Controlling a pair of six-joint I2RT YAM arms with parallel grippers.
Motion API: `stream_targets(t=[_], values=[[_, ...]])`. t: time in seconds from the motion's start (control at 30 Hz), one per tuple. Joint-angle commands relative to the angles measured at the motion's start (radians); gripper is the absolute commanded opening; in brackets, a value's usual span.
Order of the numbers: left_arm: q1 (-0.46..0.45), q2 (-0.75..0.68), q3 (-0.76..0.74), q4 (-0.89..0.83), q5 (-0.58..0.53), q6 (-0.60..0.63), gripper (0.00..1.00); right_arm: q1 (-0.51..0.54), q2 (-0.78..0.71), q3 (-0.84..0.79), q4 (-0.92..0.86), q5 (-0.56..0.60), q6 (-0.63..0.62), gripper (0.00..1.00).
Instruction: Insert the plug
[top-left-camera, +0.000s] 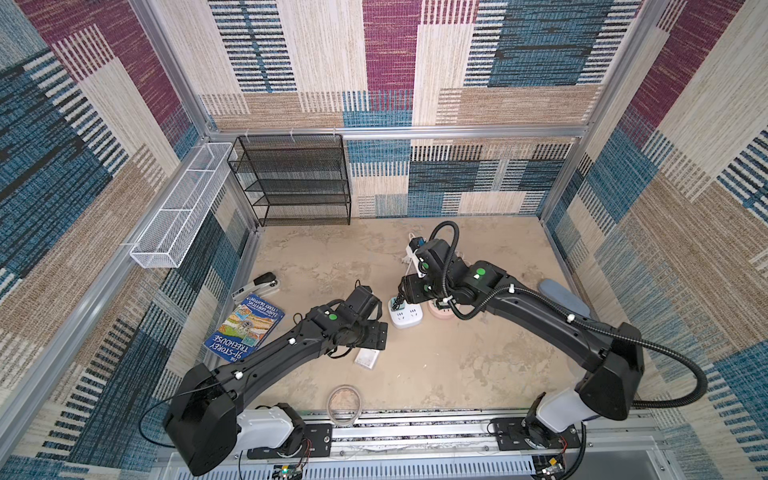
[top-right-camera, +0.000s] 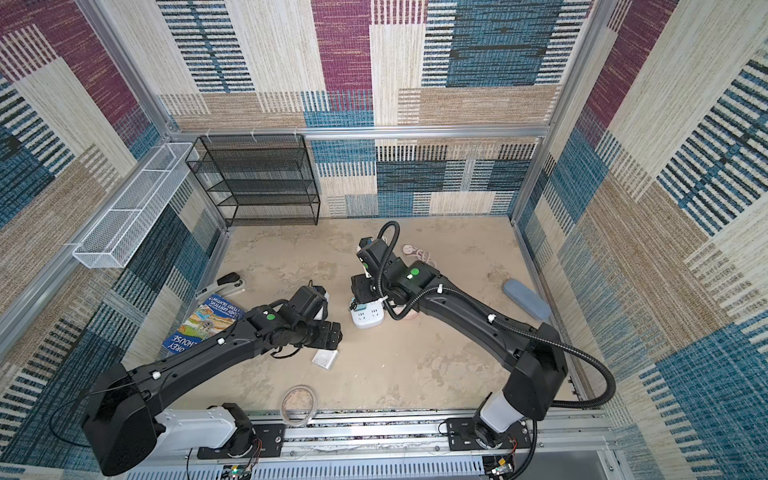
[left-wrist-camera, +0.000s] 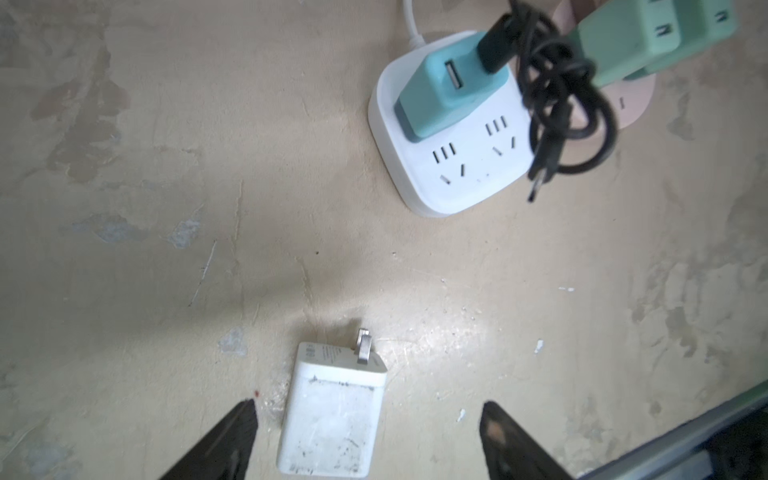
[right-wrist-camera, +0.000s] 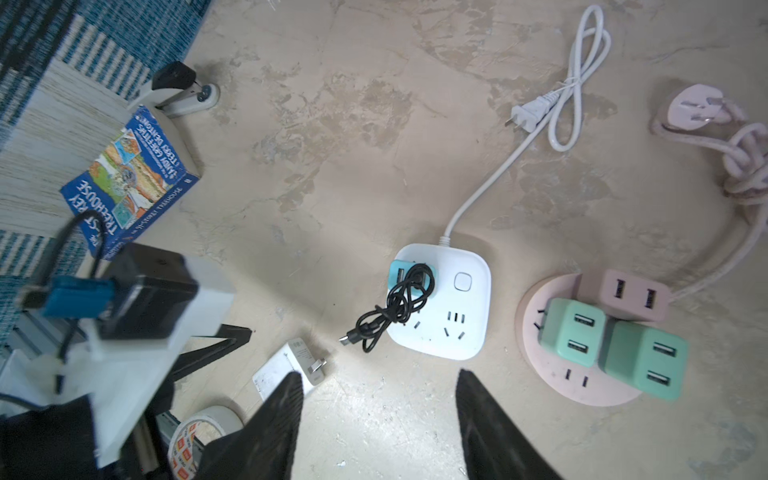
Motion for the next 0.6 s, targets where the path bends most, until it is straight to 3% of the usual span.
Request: stream_targets(t=[0.0,0.1,0.57], values=[[-0.03,0.047,0.028,-0.096,-0.073,-0.013,0.88,0.0,-0.037,-0.042,0.116,-0.028,0.016,0.73],[-0.039,0.099,0.041,-0.104,-0.067,-0.018,0.88,0.0,-0.055,-0.074,0.134,-0.03,0.014,0.79],[-0.051,0.255,0.074,-0.096,-0.046,-0.02,0.78,0.0,-0.08,-0.141,0.157,-0.017,0.01,0.77]])
